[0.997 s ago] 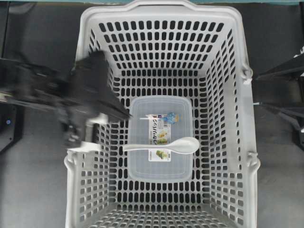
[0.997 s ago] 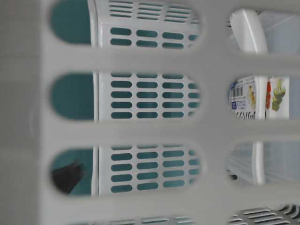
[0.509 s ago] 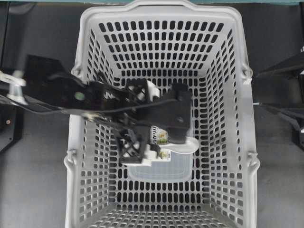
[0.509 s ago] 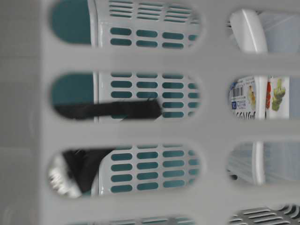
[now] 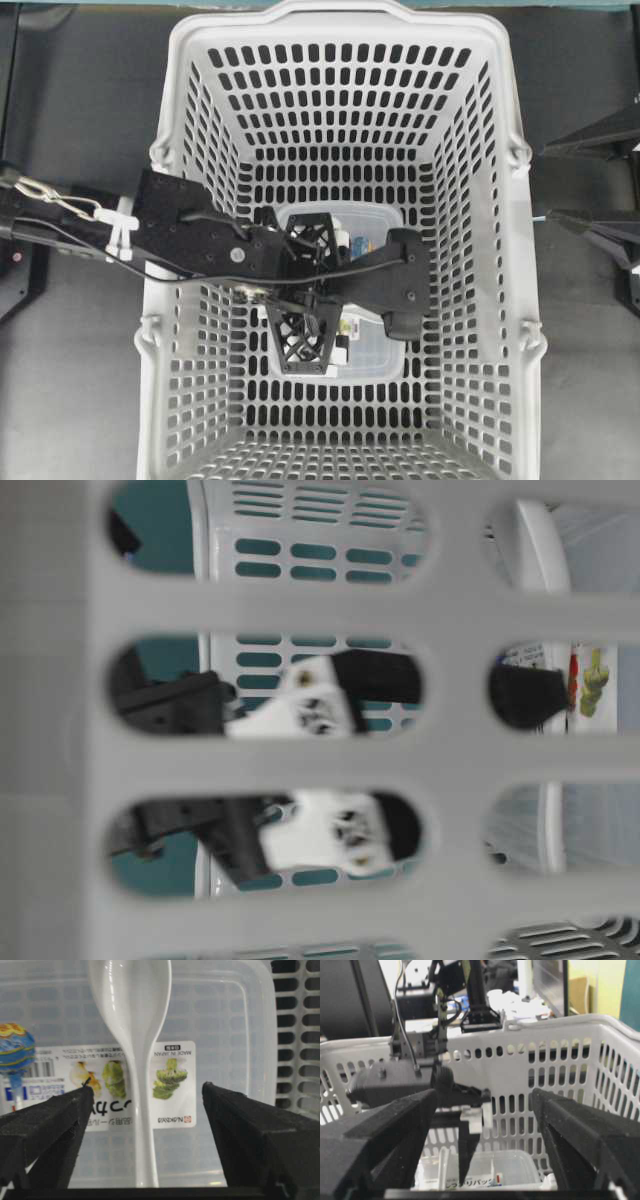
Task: Pick up the chinese spoon from the shopping basket with the left arm.
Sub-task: 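Lower the open left gripper around the white spoon's handle, then close the left gripper on the spoon and lift it upward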
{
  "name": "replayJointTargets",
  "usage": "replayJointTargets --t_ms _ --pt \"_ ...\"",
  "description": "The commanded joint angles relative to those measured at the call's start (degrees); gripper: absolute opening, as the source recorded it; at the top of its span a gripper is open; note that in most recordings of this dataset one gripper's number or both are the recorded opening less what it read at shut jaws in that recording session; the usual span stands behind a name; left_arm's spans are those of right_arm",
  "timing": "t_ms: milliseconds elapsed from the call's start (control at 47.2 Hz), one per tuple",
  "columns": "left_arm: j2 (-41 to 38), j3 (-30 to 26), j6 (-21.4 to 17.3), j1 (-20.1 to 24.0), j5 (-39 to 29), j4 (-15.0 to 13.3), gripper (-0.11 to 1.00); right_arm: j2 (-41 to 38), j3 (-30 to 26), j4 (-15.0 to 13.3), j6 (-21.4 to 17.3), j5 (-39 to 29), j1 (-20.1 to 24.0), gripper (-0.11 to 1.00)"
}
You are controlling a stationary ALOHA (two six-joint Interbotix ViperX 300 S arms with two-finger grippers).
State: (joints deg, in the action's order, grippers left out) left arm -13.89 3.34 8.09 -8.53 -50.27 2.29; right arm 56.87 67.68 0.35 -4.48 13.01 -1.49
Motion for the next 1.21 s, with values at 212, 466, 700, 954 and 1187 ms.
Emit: replayJointTargets --t_ms 212,466,700,954,1187 --pt "-0.8 2.8 0.1 0.0 5.6 0.3 0.84 -0.3 -0.7 0.2 0.1 0.2 -0.1 0.74" --pt "-0.4 3.0 -0.2 0.0 5.4 0.2 0.52 -0.3 -0.5 0.2 0.0 -0.1 -0.1 0.74" --pt "3.3 -2.3 -0.3 0.0 1.3 0.3 0.13 0.0 -0.5 0.2 0.0 0.0 -0.1 0.74" --pt "6.6 -15.7 -0.1 -0.1 -15.2 0.3 0.13 1.9 -0.6 0.2 0.0 -0.1 -0.1 0.74" --pt "6.9 -27.9 0.1 -0.4 -26.4 0.3 0.13 2.9 -0.6 0.2 0.0 -0.2 -0.1 0.74"
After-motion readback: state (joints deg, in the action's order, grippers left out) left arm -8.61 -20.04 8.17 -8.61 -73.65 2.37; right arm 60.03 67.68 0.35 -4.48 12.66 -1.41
